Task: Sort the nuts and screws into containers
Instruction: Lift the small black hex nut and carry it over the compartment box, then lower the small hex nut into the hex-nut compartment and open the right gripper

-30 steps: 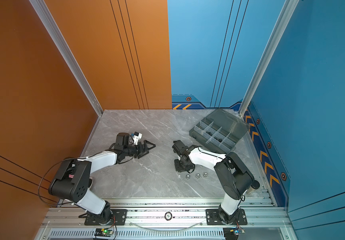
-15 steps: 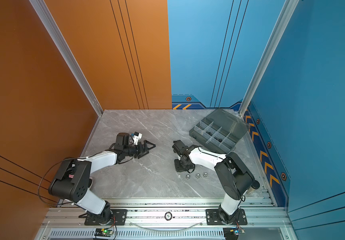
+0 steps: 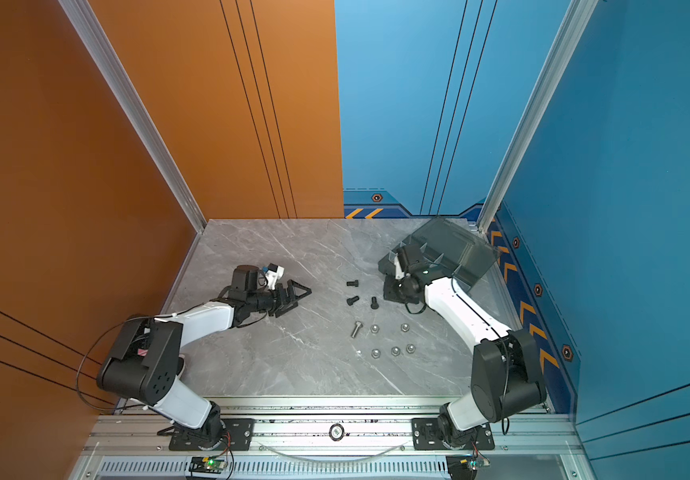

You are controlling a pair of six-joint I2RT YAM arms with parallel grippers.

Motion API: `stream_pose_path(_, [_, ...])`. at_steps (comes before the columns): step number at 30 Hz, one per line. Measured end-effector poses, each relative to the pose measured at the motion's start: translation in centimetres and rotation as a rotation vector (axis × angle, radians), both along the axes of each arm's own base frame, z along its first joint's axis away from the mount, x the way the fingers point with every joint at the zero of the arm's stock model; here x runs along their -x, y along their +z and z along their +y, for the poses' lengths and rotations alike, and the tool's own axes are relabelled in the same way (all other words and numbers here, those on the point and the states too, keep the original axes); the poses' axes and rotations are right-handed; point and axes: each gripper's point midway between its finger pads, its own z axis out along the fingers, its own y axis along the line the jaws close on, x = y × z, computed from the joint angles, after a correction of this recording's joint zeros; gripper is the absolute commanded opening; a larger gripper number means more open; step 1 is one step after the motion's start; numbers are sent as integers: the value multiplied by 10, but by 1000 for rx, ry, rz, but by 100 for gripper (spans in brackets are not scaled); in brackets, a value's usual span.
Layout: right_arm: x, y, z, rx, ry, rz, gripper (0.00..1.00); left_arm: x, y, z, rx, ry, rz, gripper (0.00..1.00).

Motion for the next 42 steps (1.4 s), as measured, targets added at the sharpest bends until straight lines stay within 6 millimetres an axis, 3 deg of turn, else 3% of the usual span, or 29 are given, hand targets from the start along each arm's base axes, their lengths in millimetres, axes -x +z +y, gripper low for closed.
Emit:
stream_pose_path(7, [-48, 27, -95, 40, -262, -73, 0, 0, 0, 0, 0, -1, 0, 98])
stream_pose_path(13, [-75, -2, -135, 63, -361, -5, 0, 0, 0, -1, 0, -2, 0, 98])
stream_pose_path(20, [-93, -38, -145, 97, -380, 69, 0, -3, 5, -2, 3, -2, -14, 98])
stream_pose_path(26, [-106, -42, -153, 132, -399, 64, 0, -4, 5, -2, 3, -2, -15, 98])
stream_pose_path(36, [-108, -59, -160, 164, -416, 97, 0, -6, 9, -10, 5, -16, -23, 98])
stream_pose_path(42, [-108, -60, -162, 165, -417, 99, 11, -9, 13, -20, 9, -35, -30, 98])
